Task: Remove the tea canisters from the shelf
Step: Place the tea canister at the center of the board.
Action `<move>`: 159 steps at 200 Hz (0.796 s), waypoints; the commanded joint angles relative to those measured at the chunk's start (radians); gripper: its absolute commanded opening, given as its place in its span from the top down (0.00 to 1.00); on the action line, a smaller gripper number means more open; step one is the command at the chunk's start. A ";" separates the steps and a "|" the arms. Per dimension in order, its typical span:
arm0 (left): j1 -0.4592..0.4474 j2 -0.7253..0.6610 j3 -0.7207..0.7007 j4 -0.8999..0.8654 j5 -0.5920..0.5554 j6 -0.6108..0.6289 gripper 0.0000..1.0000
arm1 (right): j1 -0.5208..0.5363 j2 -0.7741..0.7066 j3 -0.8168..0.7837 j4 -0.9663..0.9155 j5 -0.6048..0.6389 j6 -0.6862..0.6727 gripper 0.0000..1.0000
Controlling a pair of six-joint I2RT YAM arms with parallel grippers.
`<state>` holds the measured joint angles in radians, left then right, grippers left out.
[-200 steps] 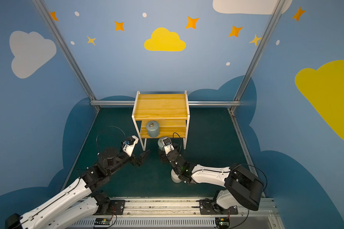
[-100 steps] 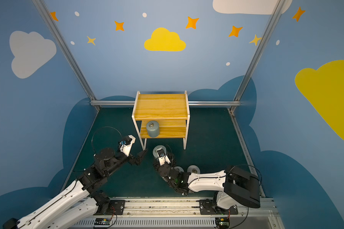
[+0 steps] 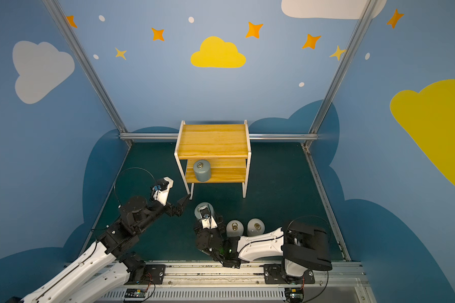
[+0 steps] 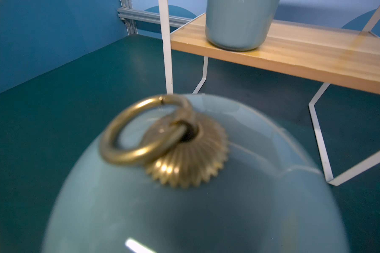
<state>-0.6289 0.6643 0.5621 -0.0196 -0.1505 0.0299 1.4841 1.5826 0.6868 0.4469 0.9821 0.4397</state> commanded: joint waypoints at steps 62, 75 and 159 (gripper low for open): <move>0.025 0.018 -0.012 0.015 0.004 0.004 0.00 | 0.021 0.093 0.043 -0.047 0.077 0.191 0.33; 0.028 0.015 -0.013 0.014 0.003 0.007 0.00 | 0.021 0.112 0.052 -0.047 0.076 0.197 0.33; 0.034 0.027 -0.012 0.010 0.011 0.015 0.00 | 0.015 0.200 0.071 -0.113 0.066 0.303 0.32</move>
<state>-0.6010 0.6941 0.5602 -0.0185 -0.1467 0.0353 1.5017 1.7737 0.7219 0.3546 1.0058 0.6735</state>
